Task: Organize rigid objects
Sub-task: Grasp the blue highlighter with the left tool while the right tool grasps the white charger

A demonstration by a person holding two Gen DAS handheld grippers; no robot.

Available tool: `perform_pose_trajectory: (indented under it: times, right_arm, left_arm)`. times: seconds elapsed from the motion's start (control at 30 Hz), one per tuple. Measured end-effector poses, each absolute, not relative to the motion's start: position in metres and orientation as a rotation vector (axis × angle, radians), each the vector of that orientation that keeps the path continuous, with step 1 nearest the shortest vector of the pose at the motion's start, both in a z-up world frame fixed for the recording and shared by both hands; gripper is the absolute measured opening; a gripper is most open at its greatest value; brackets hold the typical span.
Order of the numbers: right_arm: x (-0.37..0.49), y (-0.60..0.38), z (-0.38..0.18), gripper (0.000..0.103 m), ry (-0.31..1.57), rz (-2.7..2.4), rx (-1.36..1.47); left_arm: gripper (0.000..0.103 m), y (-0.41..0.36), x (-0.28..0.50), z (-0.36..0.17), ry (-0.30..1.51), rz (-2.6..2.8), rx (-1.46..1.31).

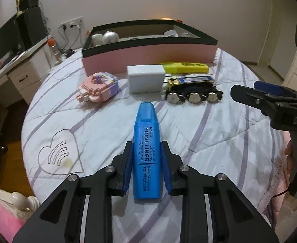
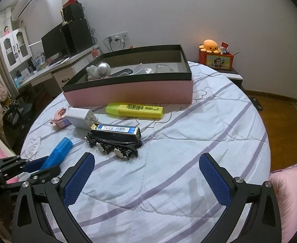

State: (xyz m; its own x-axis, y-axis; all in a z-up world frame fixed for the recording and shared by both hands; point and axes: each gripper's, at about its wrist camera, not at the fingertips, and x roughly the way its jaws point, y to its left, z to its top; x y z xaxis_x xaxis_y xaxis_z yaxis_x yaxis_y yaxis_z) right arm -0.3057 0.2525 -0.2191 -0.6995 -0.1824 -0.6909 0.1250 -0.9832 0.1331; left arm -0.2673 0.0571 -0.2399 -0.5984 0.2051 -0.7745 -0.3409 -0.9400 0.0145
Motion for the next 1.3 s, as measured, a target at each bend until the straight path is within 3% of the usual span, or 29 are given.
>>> perform_pose_trajectory:
  times: [0.63, 0.97, 1.07, 1.13, 1.3]
  right_arm:
    - [-0.350, 0.185, -0.214, 0.103, 0.050, -2.687, 1.144]
    - [-0.380, 0.138, -0.221, 0.102, -0.012, -2.608, 1.175]
    - [-0.388, 0.132, -0.230, 0.092, -0.025, -2.584, 1.208]
    - [-0.391, 0.132, -0.235, 0.070, -0.030, -2.573, 1.226]
    - [-0.395, 0.136, -0.238, 0.067, -0.025, -2.568, 1.243]
  left_arm:
    - [0.027, 0.016, -0.282, -0.224, 0.106, 2.710, -1.139]
    - [0.027, -0.017, -0.291, -0.223, 0.065, 2.736, -1.148]
    - [0.027, -0.025, -0.291, -0.225, 0.052, 2.737, -1.152]
    - [0.027, -0.027, -0.292, -0.226, 0.061, 2.744, -1.160]
    - [0.027, -0.028, -0.294, -0.224, 0.059, 2.739, -1.149]
